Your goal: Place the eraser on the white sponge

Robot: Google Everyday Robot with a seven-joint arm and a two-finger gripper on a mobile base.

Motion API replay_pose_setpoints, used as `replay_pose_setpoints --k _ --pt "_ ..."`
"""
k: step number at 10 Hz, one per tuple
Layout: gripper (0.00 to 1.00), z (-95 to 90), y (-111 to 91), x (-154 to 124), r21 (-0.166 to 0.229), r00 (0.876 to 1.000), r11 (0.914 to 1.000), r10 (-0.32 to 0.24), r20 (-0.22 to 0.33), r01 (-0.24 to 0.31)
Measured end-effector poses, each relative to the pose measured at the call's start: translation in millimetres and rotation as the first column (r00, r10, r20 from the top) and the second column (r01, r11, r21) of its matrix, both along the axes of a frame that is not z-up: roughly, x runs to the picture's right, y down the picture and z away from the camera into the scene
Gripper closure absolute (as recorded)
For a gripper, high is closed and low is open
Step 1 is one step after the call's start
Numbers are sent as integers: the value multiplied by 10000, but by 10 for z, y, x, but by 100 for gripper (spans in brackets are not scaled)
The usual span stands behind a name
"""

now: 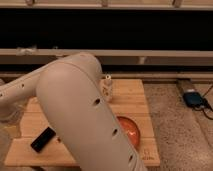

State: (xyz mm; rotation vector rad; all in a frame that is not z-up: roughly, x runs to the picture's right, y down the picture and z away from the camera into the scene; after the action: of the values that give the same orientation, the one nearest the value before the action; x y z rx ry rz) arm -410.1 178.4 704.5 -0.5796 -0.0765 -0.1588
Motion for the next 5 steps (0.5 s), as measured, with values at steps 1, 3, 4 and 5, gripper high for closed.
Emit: replay_pose_setpoints --k 1,3,4,5 --pt "20 56 117 48 120 9990 9990 -437 67 436" --pt "20 157 367 260 -25 9949 9955 -944 351 946" --pt "20 189 421 311 -118 9940 9947 -1019 403 1024" --pt "20 241 520 378 -312 9931 9934 -1085 451 1100"
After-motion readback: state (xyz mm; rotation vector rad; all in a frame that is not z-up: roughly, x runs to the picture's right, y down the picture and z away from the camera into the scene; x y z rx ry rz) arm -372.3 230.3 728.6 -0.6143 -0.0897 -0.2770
